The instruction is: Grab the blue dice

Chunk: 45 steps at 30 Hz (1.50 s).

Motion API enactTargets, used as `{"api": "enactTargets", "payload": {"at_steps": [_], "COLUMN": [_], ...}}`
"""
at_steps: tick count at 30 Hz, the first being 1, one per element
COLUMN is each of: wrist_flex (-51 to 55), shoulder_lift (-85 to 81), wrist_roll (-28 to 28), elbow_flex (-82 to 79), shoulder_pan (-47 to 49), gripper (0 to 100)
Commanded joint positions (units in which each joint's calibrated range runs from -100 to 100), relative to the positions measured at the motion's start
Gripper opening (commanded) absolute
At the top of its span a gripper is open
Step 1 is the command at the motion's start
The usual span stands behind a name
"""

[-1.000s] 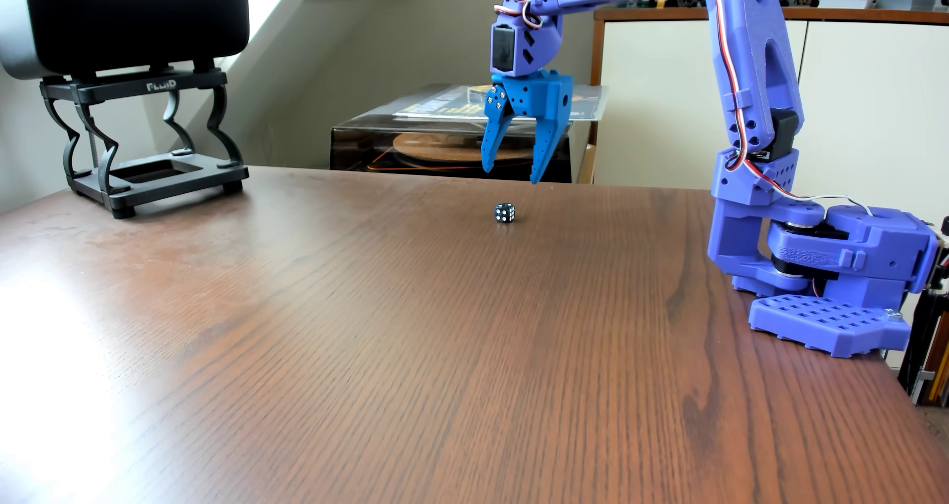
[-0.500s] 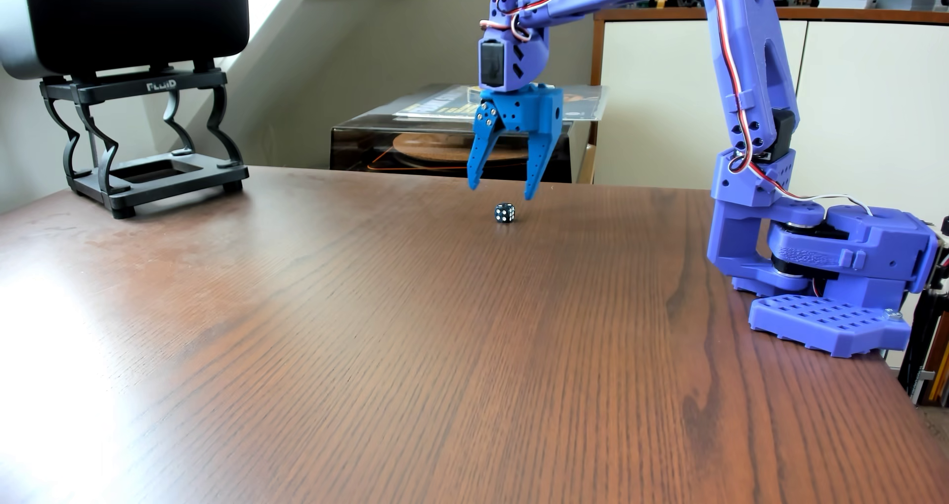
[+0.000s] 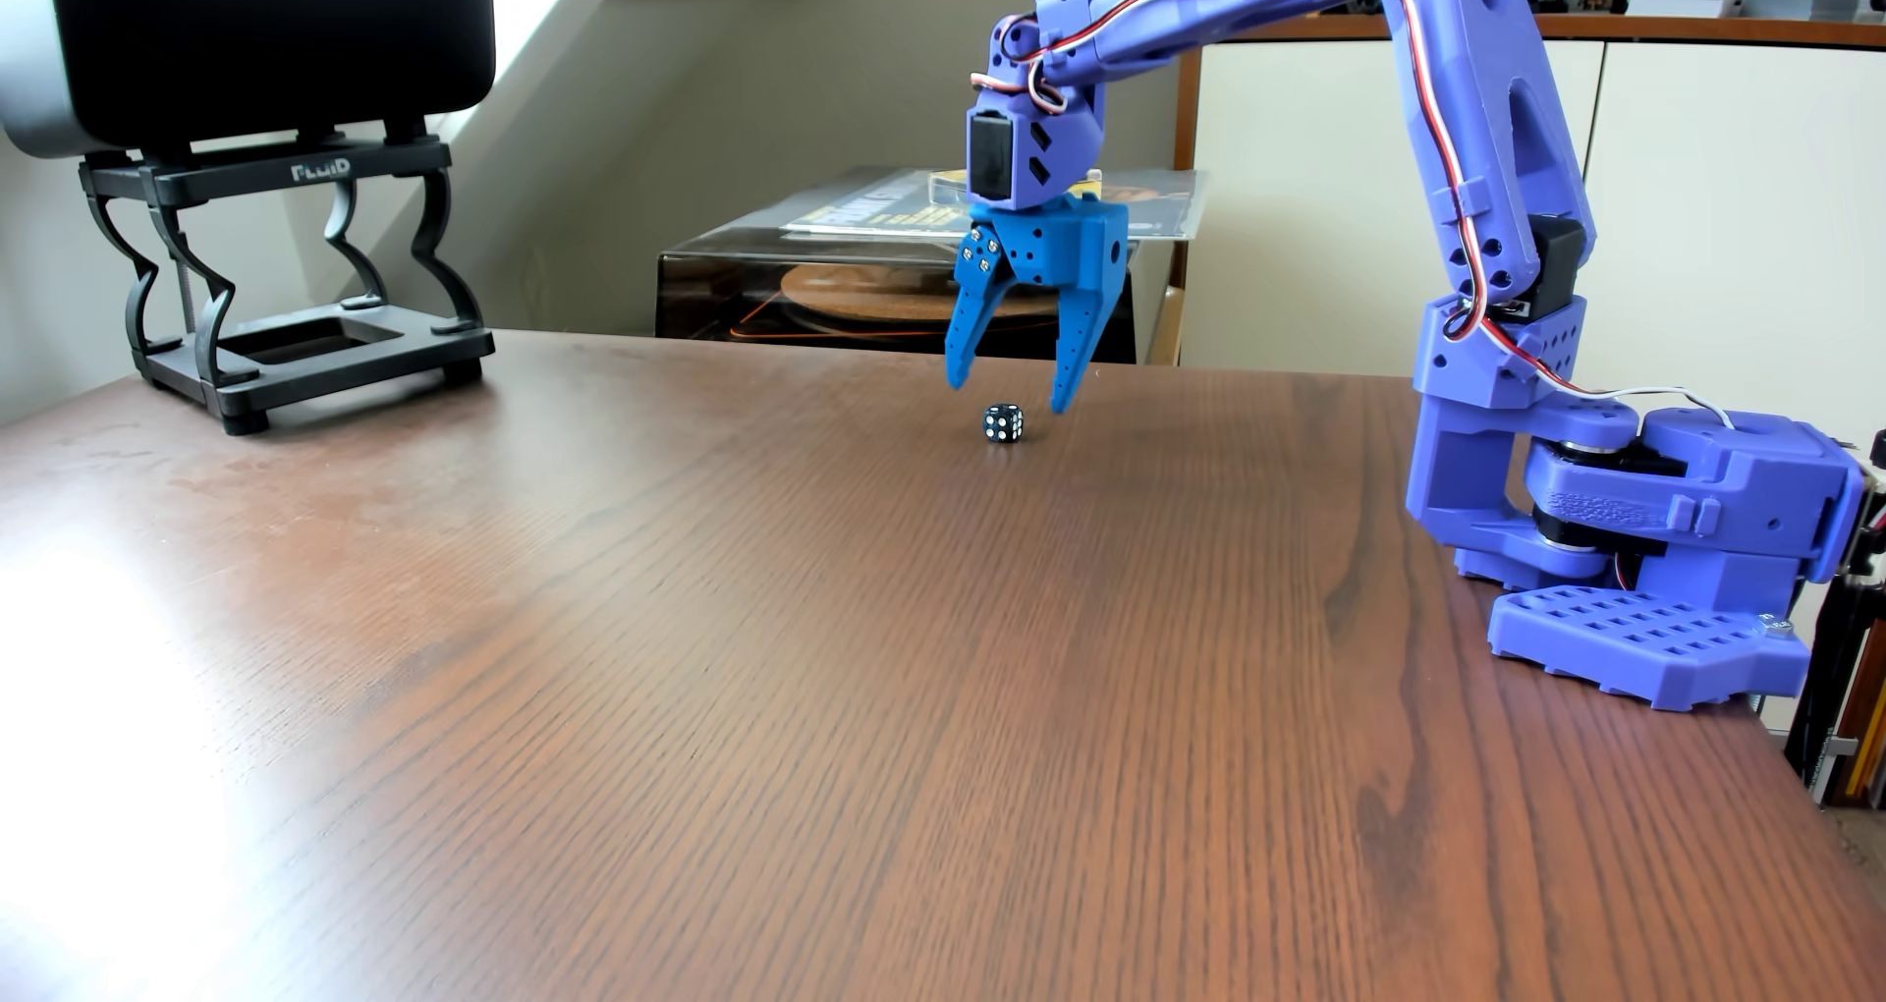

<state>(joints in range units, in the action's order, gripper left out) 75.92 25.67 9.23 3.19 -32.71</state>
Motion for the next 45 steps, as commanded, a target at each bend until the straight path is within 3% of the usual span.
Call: {"api": "enactTargets", "payload": {"at_steps": [1, 12, 20, 33, 38, 45], "wrist_flex": [-0.46, -0.46, -0.46, -0.55, 0.31, 0.39], "shoulder_lift": [-1.35, -1.35, -1.35, -1.18, -1.6, -19.35], "wrist_roll": [0.29, 0.5, 0.5, 0.5, -1.18, -4.97], "elbow_flex": [-1.2, -1.29, -1.29, -1.74, 5.68, 9.83], "shoulder_pan": [0.47, 1.12, 1.45, 1.45, 4.31, 13.97], "gripper": [29, 28, 2, 3, 2, 2]}}
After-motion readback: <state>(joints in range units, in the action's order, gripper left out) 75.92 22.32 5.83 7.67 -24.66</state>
